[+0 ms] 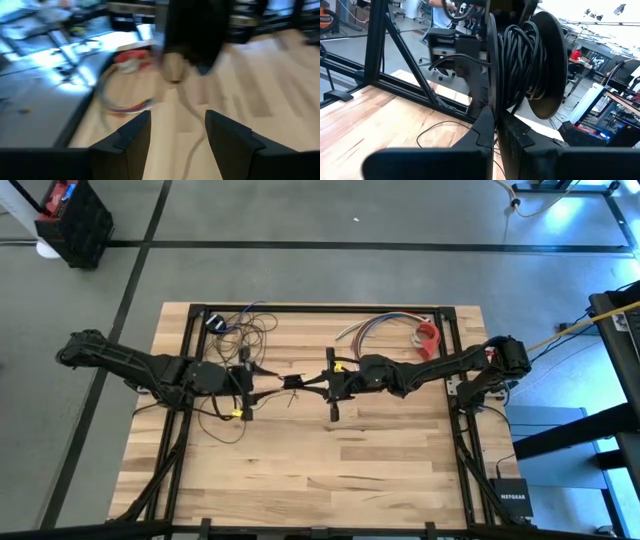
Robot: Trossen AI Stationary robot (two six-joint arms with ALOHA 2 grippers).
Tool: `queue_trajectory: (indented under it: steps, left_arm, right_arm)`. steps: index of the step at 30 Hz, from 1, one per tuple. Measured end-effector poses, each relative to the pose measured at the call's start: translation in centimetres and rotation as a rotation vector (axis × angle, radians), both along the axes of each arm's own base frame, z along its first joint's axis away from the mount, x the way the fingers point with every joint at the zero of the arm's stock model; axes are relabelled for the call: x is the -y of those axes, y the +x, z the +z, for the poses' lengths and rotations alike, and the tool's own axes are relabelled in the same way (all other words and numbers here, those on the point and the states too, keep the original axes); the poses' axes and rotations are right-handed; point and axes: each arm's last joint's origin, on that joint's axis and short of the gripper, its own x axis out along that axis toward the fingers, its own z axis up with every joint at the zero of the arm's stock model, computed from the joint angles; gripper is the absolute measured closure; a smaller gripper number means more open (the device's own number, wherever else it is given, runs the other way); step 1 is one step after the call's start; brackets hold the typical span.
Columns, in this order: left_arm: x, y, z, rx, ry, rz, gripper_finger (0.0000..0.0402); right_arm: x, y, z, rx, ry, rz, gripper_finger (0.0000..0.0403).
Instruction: Coiling cords
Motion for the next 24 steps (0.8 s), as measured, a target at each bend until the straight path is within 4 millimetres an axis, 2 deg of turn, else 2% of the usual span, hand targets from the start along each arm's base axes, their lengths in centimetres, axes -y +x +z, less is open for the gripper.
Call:
queue_trajectory:
  steps: [3,8,12,16,20,24]
  left_arm:
    - [0.4,0.6,-0.4,-0.021,-0.025,-0.095,0.022]
    - [0.5,1.3,-0.5,-0.005,0.006,-0.103,0.022]
    - [0.8,1.0,-0.3,0.004,-0.037,-0.098,0.022]
    - [1.3,0.2,0.7,-0.002,-0.081,-0.117,0.022]
    - [1.9,0.0,1.1,0.029,-0.057,-0.159,0.022]
    - [2.0,0.1,1.5,0.073,0.001,-0.079,0.022]
  right_arm:
    - [0.0,0.0,0.0,0.001,0.0,-0.003,0.0386]
    - [0.1,0.0,-0.1,-0.012,-0.001,-0.026,0.0386]
    - [0.1,0.0,-0.3,-0.025,-0.002,-0.027,0.0386]
    - [0.1,0.0,-0.3,-0.03,-0.003,-0.028,0.0386]
    - [0.3,0.0,-0.4,-0.038,-0.005,-0.098,0.0386]
    - [0.4,0.0,-0.4,-0.038,-0.006,-0.145,0.0386]
